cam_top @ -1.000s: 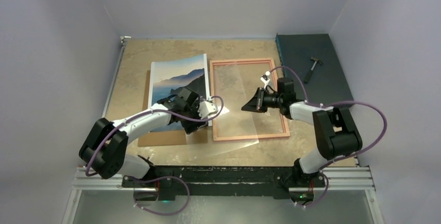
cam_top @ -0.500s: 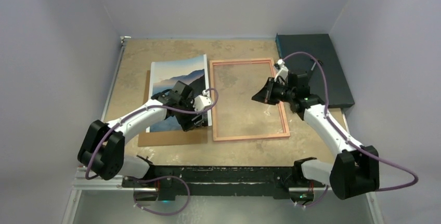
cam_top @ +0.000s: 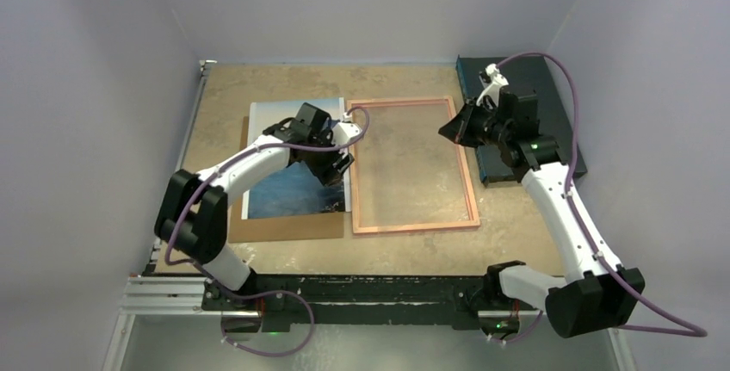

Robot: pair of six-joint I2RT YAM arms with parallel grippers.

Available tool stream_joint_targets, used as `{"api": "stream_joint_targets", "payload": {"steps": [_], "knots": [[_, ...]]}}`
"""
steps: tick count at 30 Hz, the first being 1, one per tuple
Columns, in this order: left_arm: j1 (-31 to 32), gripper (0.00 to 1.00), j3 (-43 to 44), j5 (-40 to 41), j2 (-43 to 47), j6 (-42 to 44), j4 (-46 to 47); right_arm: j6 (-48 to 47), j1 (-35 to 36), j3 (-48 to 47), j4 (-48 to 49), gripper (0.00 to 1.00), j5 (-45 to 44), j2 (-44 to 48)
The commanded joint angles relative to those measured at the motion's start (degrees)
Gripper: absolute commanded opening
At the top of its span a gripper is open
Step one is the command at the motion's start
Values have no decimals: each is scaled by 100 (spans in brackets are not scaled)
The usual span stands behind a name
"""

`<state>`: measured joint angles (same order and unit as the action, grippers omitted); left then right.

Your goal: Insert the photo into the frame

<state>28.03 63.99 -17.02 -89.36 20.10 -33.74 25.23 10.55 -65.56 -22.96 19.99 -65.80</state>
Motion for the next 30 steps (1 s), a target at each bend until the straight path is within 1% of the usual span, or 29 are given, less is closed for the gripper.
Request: {"api": "stream_joint_targets", "payload": {"steps": [1,5,10,16,22,26,30], "knots": [[-12,65,448,-174,-623,-650,626,-133,-65,-472,-362,0,-264,135],[46,66,719,-249,-1127,-1064,914,-188,-98,-673,-516,0,-387,135],[152,67,835,-175,-1429,-1323,1309,-195,-127,-562,-484,0,-336,145],[355,66,894,312,-1762,-1464,1745,-171,-149,-475,-354,0,-184,90],[474,58,861,1443,-1996,-1457,1926,-120,-158,-318,-211,0,36,100],[459,53,720,1940,-1990,-1430,2017,-102,-158,-201,-136,0,125,103],[384,47,493,2141,-1903,-1586,2118,-77,-158,-152,-71,0,197,100]]}}
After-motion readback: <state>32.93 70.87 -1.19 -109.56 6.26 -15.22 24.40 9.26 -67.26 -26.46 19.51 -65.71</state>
